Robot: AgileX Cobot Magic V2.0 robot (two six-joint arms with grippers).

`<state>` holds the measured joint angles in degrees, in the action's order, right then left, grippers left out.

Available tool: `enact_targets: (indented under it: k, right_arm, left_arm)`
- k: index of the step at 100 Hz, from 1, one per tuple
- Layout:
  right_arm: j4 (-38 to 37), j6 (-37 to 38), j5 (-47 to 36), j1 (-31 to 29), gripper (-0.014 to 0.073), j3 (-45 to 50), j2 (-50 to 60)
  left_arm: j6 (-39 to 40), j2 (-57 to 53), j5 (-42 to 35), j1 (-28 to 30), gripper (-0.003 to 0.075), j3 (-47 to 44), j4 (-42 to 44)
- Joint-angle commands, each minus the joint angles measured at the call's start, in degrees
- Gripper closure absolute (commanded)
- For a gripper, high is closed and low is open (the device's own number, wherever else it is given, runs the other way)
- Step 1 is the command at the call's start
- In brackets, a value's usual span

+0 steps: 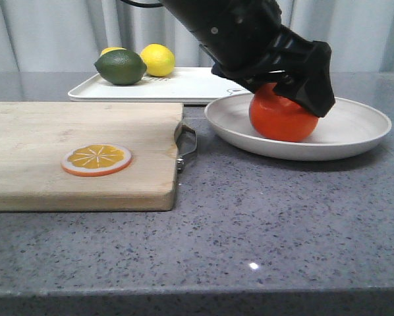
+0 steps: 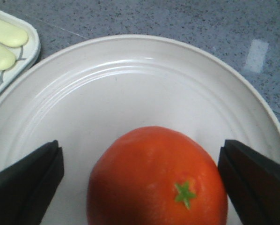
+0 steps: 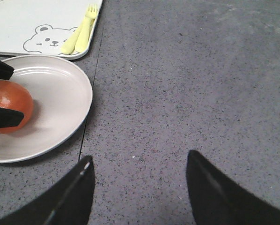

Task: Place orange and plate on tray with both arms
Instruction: 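Carry the orange over the white plate and lower it in, then open the left gripper and raise it away from the plate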

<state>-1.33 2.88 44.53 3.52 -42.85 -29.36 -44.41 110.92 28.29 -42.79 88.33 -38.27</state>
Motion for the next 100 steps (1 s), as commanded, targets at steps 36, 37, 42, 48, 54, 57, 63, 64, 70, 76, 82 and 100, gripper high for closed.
enact_targets:
  k: [36,37,42,48,54,57,63,64,70,76,82,100]
  right_arm:
    - [-0.84,-0.44,-3.04,0.02,0.0150,-2.01,-0.68]
    - [-0.84,-0.44,-3.04,0.02,0.0150,-2.01,-0.68]
    - [-0.84,-0.44,-3.04,0.02,0.0150,-2.01,-0.68]
    - [-0.84,-0.44,-3.04,0.02,0.0150,-2.01,-0.68]
    - [-0.84,-0.44,-3.04,0.02,0.0150,-2.01,-0.68]
    - [-0.84,-0.44,-3.10,0.02,0.0150,-2.01,-0.68]
    - [-0.84,-0.44,-3.10,0.02,0.0150,-2.01,-0.68]
    - [-0.84,-0.44,-3.10,0.02,0.0150,-2.01,-0.68]
    - [-0.84,-0.44,-3.10,0.02,0.0150,-2.01,-0.68]
    - [-0.84,-0.44,-3.10,0.02,0.0150,-2.01,-0.68]
    - [-0.79,-0.44,-3.15,0.02,0.0150,-2.01,-0.68]
    - [-0.35,-0.44,-4.20,0.02,0.0150,-2.01,-0.68]
  left_arm:
    - [-0.08,-8.38,-1.54,-0.41,0.0048,1.82,-1.08]
    - [-0.08,-8.66,-1.54,-0.41,0.0048,1.82,-1.08]
    - [0.54,-10.60,-1.54,-0.01,0.0048,1.82,-1.08]
    - [1.50,-13.36,-1.54,0.79,0.0048,1.82,-1.08]
    - [2.66,-16.13,-1.37,1.80,0.0050,1.82,-1.08]
    - [2.96,-17.43,-1.32,2.46,0.0051,1.82,-1.08]
    - [3.31,-20.11,-1.44,4.11,0.0059,0.98,-1.08]
    - [3.31,-20.76,-1.44,4.32,0.0062,0.66,-1.08]
    - [3.31,-23.70,-1.72,6.40,0.0064,-1.07,-1.08]
    - [3.31,-27.16,-2.37,8.79,0.0064,-4.02,-1.08]
    - [3.31,-30.95,-3.72,10.89,0.0064,-7.48,-1.08]
    - [2.93,-43.19,-8.75,16.43,0.0064,-21.71,-1.08]
